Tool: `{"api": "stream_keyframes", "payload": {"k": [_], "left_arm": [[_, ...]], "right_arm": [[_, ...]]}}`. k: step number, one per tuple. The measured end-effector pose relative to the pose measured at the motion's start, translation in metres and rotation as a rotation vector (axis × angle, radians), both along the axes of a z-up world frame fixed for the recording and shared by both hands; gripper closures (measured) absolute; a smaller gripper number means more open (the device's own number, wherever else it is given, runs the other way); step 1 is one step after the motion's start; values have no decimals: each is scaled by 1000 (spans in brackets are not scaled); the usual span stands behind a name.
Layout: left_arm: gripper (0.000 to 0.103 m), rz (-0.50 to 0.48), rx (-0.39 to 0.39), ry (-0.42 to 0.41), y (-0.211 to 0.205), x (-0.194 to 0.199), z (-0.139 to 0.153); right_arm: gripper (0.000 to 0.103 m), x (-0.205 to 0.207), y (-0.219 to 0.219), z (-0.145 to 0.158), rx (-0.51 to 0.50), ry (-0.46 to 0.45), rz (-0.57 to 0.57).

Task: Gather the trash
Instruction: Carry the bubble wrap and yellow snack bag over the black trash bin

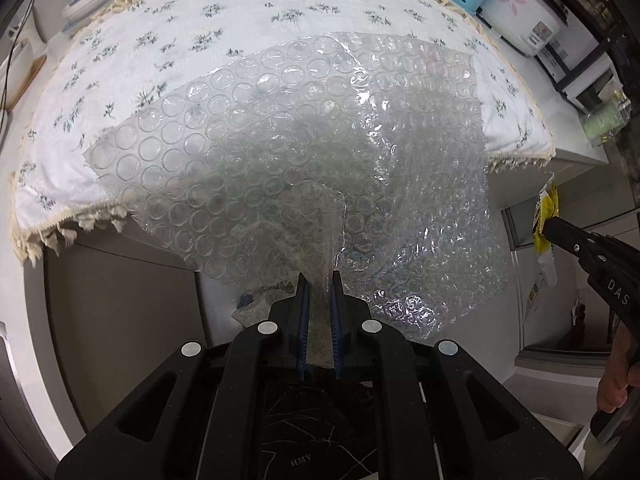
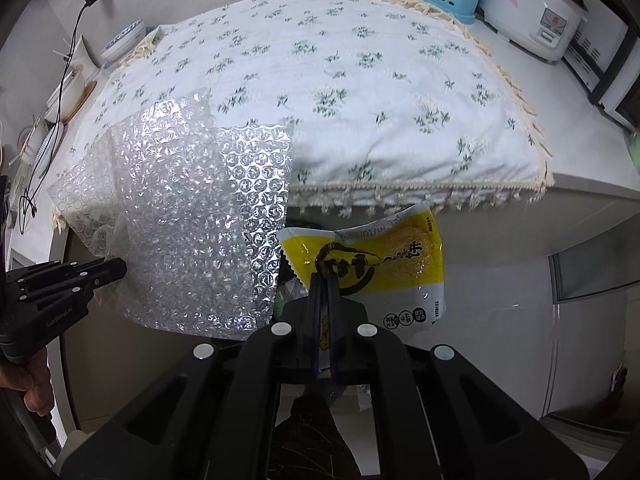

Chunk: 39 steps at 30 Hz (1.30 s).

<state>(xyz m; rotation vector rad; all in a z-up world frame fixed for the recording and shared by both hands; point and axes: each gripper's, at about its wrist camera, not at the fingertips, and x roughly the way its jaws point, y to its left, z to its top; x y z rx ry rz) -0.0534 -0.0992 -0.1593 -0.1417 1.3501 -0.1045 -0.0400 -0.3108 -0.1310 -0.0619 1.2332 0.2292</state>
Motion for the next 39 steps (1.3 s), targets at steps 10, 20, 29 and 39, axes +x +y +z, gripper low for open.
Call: {"api": "stream_keyframes", "payload": {"k": [10,20,29,39], "left_arm": [[94,18,1,40,-5,-26,-36],[94,59,26,102,-11,-32,-82],[94,68,102,174,-23,-24,-128],[94,27,145,206,-48,-13,-164]], "right_arm": [[101,-20,3,-26,-7,20,22],[101,-30,4,-58,-6,56,39],[101,-26,-1,-80,-4,99,36],[101,-26,-11,-78,-32,110,21]]}}
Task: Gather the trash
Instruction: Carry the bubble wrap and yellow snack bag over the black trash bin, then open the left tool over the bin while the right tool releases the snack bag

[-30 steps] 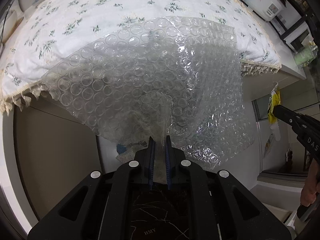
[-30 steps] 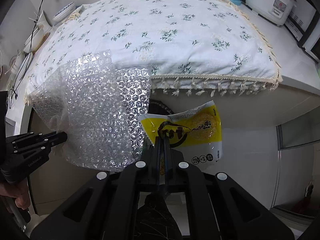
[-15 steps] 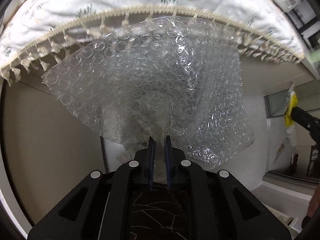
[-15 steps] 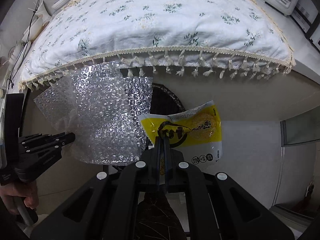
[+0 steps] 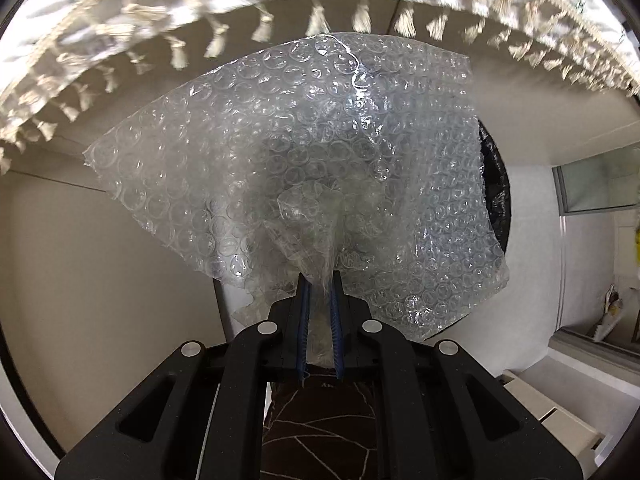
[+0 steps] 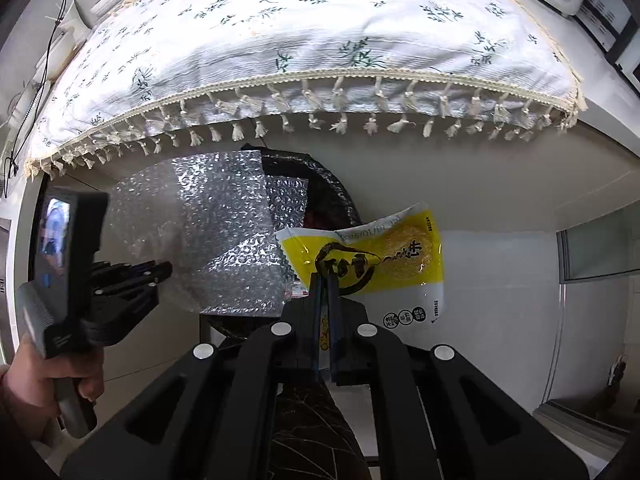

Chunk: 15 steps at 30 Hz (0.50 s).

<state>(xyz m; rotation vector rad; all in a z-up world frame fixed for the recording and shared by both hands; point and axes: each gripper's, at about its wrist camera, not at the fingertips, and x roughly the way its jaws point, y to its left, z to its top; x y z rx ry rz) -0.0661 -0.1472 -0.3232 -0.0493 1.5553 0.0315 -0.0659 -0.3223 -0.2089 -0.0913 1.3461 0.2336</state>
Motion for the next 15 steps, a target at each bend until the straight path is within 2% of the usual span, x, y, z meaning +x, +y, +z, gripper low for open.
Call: {"api": "stream_keyframes", "payload": {"k": [7,12,15], "left_arm": [[93,-20,-4,20,-4,5,-13],[85,-24,-30,-17,0,6,-7],[74,-6,-50,-47,5,5,3]], "right_arm": [[101,-1,-6,1,-20,4,2],[101,0,-7,-1,-23,9,4],[101,1,-6,-2,-16,13,10]]}}
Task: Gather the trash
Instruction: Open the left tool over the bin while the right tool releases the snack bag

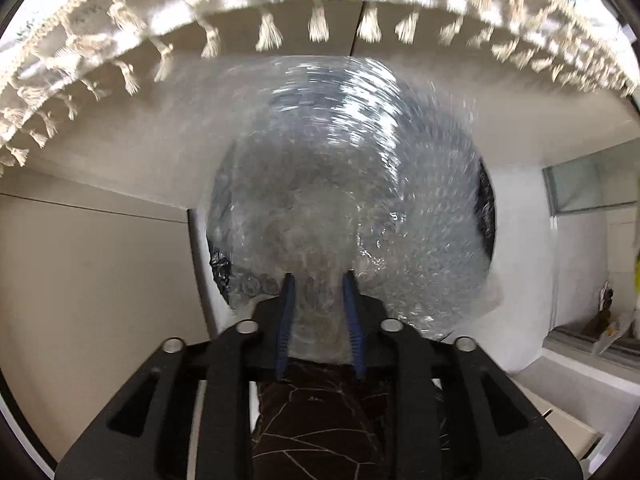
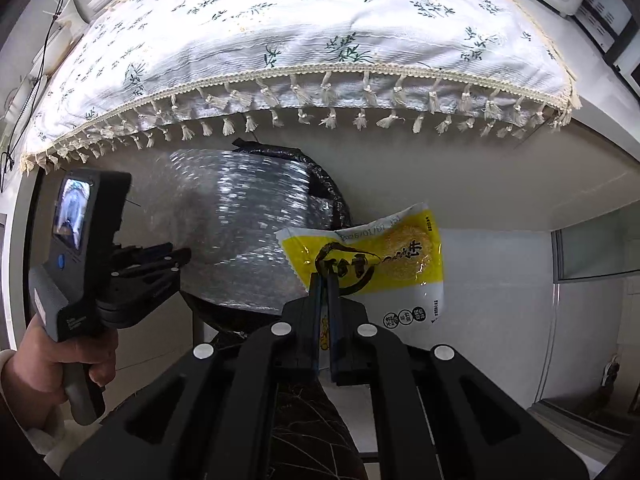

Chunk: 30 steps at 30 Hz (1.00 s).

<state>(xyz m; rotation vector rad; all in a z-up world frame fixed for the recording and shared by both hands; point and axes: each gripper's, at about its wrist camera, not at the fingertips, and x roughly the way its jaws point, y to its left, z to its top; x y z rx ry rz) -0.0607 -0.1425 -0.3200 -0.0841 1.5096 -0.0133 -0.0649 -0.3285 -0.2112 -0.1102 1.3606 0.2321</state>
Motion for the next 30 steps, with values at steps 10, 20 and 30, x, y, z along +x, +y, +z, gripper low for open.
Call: {"api": "stream_keyframes", "payload": {"k": [10,20,30], "left_arm": [[23,72,-8,-111,16,-6,43],[6,157,-4,-196,49,-22,86],[6,221,-6,-211,82,-33,97]], "right_arm": [[101,10,18,-6,28,2,43],[101,18,57,-28,52,26,110],[98,24,91,-47,68,46,157]]}}
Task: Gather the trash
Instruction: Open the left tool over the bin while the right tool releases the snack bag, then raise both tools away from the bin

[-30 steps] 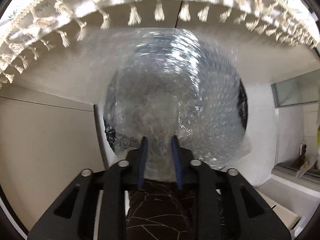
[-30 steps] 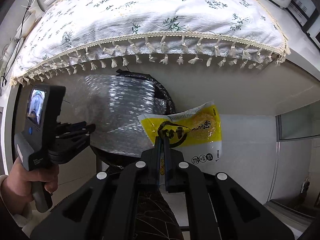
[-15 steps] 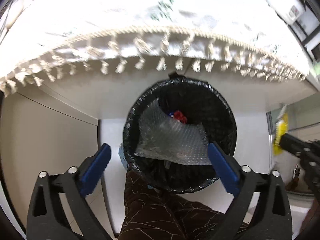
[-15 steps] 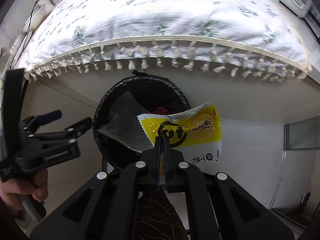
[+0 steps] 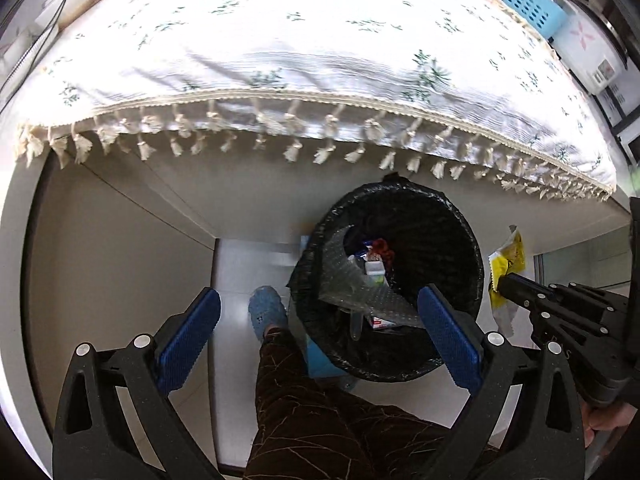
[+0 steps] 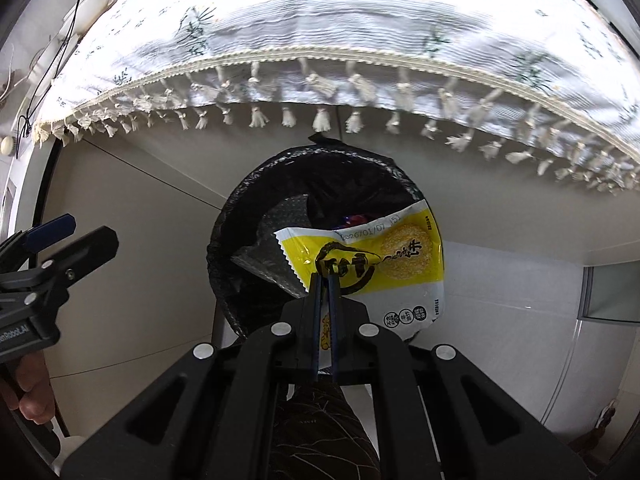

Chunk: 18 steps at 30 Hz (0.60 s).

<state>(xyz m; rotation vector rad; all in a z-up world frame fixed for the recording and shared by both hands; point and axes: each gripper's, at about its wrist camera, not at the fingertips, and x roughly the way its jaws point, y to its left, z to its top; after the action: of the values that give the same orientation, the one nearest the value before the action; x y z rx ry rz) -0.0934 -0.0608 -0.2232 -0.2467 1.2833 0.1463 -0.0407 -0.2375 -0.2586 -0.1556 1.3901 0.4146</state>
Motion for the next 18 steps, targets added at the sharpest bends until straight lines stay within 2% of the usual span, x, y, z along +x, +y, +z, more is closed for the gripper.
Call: {"api": "stream_keyframes", "payload": {"k": [3,5,9,11,12,14,18], "left_arm": [[6,3,2,1,3,1,-2],[6,2,-1,2,4,1,-2],[6,-5,-7,-2,6,5,-1],[6,-6,-6,-12,8,6,6],[6,-4,-7,-18,9,7,11],[6,0,-11,-38,12,10,25],[6,7,-19,-97,18,15,63]], "right_arm": [[96,1,5,-1,5,-5,0],[81,2,3,1,10,-10,-7],[61,8,-2,10,19,-33,-35],[46,10,-8,21,24,-58,-50],[41,11,-11,30,25,-83,-61],[25,15,-18,48,30,-121,-85],[9,24,-35,98,43,-238,-152]]}}
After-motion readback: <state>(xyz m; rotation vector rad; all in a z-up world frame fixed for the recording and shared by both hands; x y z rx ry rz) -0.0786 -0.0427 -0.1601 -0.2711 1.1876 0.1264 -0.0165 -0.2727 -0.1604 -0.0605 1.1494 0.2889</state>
